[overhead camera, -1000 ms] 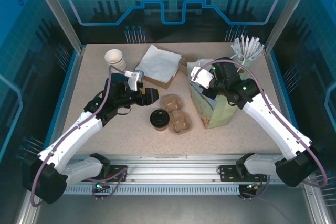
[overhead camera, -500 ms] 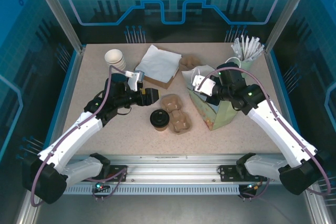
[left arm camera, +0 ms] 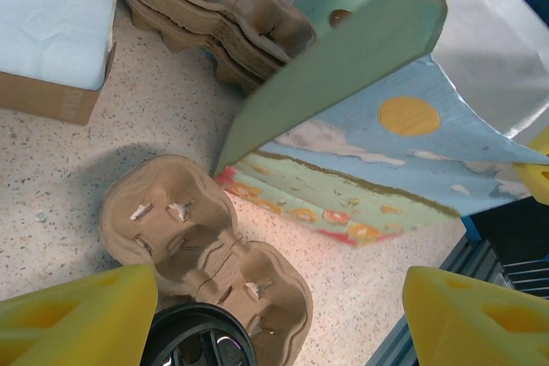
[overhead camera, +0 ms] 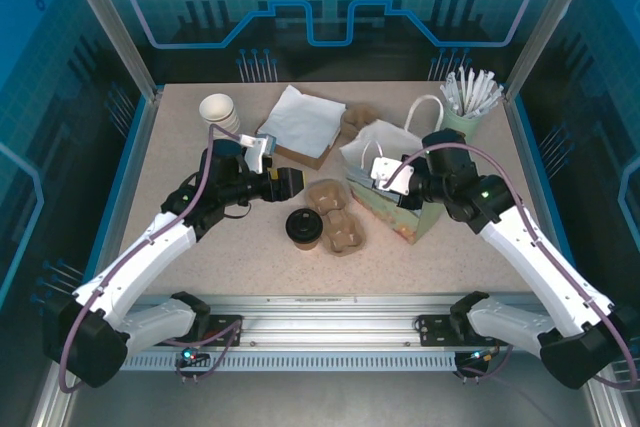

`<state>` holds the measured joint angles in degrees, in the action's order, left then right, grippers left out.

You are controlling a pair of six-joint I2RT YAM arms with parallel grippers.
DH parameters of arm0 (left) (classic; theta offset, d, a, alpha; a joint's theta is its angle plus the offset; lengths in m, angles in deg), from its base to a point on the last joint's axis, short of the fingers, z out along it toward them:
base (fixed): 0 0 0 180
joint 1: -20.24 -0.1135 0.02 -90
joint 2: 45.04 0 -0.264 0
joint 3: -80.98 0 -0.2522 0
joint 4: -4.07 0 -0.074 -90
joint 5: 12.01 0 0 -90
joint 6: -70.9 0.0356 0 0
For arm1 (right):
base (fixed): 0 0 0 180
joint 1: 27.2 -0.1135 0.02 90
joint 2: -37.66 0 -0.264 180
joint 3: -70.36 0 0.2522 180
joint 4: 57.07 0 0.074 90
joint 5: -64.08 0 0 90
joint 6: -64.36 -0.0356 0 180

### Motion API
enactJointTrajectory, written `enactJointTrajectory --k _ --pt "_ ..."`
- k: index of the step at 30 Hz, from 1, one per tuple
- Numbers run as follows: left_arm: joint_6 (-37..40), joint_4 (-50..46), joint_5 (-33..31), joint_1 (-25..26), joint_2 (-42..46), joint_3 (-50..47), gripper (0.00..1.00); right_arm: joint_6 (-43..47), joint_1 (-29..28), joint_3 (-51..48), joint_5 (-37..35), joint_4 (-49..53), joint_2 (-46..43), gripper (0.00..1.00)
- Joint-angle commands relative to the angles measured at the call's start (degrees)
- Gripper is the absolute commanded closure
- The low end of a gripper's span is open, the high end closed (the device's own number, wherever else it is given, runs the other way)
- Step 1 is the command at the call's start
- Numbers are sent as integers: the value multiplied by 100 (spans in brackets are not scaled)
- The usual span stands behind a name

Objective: Pack the takeout coffee

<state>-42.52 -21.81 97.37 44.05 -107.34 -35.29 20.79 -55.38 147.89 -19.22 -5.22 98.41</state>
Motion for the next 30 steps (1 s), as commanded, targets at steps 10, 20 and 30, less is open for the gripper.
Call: enactJointTrajectory --k 10,20,30 --pt "47 179 163 32 -36 -67 23 -90 126 -216 59 -925 75 91" --pt "35 175 172 44 -30 -57 23 -539 536 -236 550 -1022 181 86" --pt "123 88 122 47 -41 -67 23 -1505 529 372 36 -397 317 38"
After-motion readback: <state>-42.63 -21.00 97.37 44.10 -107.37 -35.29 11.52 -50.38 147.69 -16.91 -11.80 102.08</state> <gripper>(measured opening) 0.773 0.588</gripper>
